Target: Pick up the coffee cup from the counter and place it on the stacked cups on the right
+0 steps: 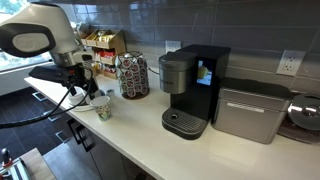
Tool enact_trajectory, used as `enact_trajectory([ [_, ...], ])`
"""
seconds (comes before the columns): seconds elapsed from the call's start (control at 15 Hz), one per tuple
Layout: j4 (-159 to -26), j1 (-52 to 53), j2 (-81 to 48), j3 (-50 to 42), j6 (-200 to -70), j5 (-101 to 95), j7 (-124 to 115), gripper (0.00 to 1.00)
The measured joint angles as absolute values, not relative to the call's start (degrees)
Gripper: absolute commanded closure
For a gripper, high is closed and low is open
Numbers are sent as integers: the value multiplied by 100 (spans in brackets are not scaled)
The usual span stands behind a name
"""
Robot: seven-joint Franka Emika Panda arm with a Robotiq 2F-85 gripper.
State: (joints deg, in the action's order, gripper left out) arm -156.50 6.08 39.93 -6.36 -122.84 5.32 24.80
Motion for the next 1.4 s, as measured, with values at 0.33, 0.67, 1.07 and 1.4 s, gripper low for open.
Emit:
enact_trajectory([
  [0.33, -15647, 872, 3847, -643, -12284, 606, 2539, 0],
  [0.67, -15651, 1067, 3393, -704, -12568, 921, 2775, 0],
  [1.07, -15652, 1159, 2855, -819, -13522, 1285, 3167, 0],
  [1.4, -15653, 988, 2480, -811, -14244, 1102, 3160, 0],
])
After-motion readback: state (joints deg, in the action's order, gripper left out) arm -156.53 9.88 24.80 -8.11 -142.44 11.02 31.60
